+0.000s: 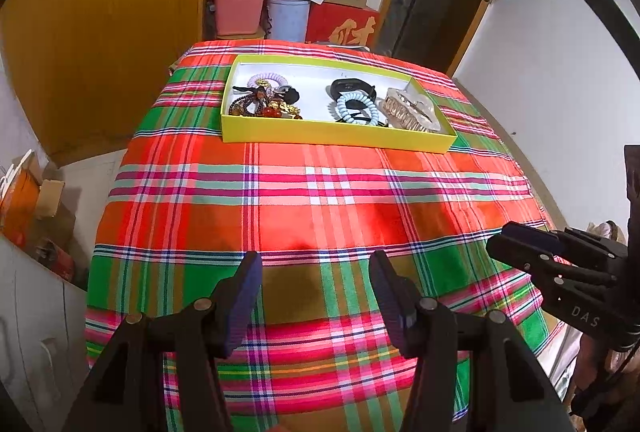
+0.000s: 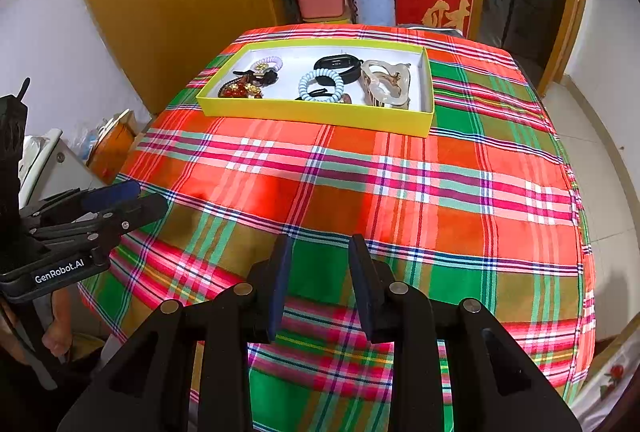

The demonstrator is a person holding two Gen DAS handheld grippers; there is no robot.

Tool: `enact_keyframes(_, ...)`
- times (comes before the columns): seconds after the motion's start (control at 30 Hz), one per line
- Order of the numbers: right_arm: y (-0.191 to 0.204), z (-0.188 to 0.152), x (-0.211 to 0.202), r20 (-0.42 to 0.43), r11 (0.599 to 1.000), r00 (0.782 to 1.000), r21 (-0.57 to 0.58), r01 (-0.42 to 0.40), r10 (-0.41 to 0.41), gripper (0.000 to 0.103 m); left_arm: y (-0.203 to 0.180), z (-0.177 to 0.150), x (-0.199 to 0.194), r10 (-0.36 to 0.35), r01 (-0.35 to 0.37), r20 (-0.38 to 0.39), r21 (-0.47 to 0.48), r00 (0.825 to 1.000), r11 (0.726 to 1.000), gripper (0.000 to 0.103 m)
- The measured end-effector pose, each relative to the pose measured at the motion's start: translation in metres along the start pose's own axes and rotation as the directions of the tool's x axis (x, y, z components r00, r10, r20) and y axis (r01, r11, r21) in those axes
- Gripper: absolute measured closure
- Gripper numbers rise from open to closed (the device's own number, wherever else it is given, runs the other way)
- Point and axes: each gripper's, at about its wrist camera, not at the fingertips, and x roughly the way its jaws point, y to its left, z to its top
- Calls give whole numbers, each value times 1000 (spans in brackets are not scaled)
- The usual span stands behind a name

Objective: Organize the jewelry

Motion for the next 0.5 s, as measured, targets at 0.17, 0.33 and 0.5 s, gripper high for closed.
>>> enact_keyframes(0.17, -1, 0, 0, 0, 1000, 1000, 0, 0, 0, 73, 0, 0, 0, 10, -10, 1, 5, 1000, 1000, 48)
enact_keyframes(0.33, -1, 0, 0, 0, 1000, 1000, -1, 1, -1, 73, -1, 0, -1, 25, -25, 1, 8, 1000, 1000, 48)
enact_keyframes(0.5, -2, -1, 0, 0, 1000, 1000, 0, 5, -5, 73, -1, -1, 0, 52, -52, -1, 17, 999, 999, 48)
